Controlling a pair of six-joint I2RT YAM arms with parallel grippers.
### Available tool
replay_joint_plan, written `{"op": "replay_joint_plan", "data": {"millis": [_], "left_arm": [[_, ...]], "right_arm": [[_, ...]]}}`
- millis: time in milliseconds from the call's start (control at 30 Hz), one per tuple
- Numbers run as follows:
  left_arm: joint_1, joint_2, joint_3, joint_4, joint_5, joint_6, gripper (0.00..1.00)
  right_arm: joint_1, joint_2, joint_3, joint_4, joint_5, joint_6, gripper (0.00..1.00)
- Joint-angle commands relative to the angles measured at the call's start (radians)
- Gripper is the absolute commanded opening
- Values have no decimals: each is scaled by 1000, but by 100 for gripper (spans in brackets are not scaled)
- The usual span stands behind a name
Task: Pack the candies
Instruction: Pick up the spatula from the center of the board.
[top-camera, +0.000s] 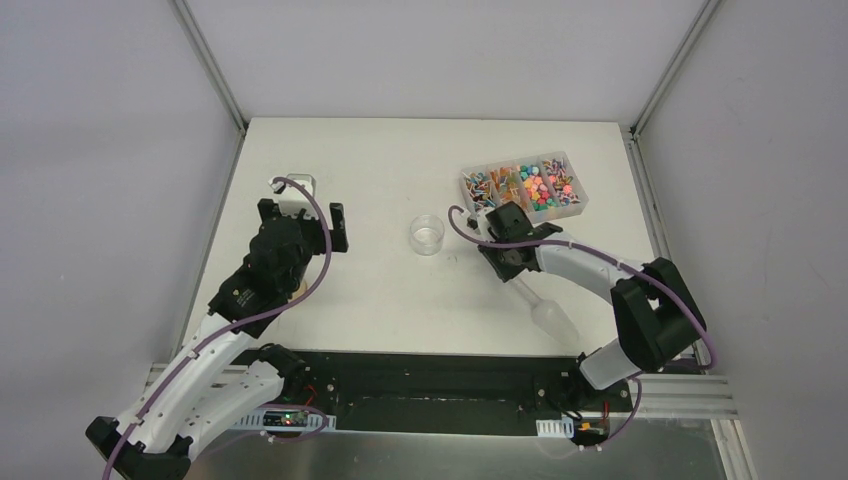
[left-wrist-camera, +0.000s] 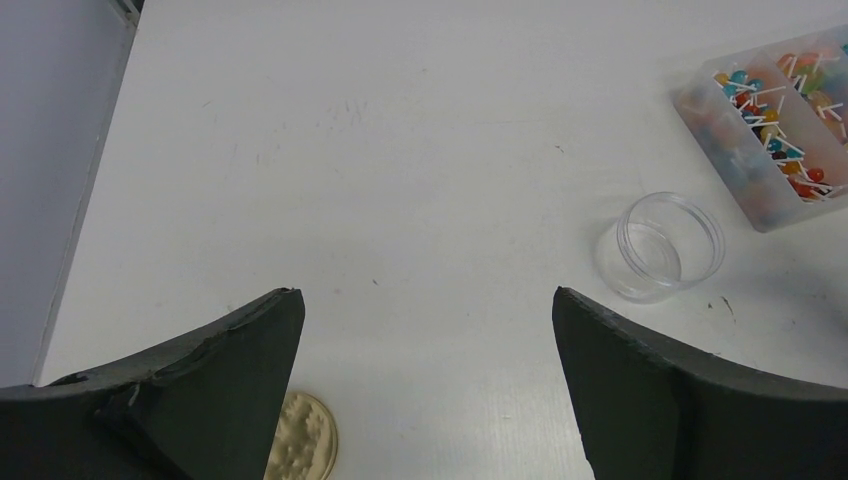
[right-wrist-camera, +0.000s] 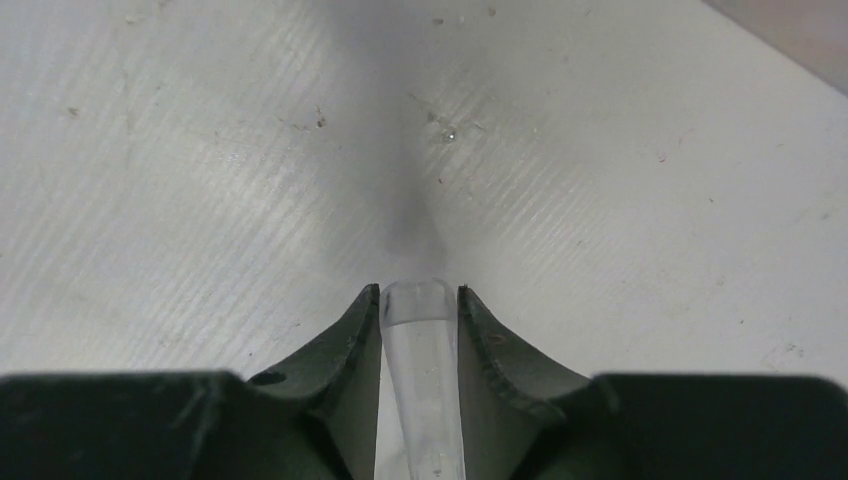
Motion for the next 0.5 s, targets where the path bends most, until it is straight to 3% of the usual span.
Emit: {"op": "replay_joint_plan", "data": {"millis": [0,267,467], "left_arm": [[-6,10,-3,48,22,0,98],[-6,23,13,46,132,-56,91],[-6,27,67,29,329,-207,88]], "right_arm": [[13,-108,70,-32,-22,0,0],[32,-335,102,-40,-218,101,0],[43,-577,69,106,-356,182,0]]}}
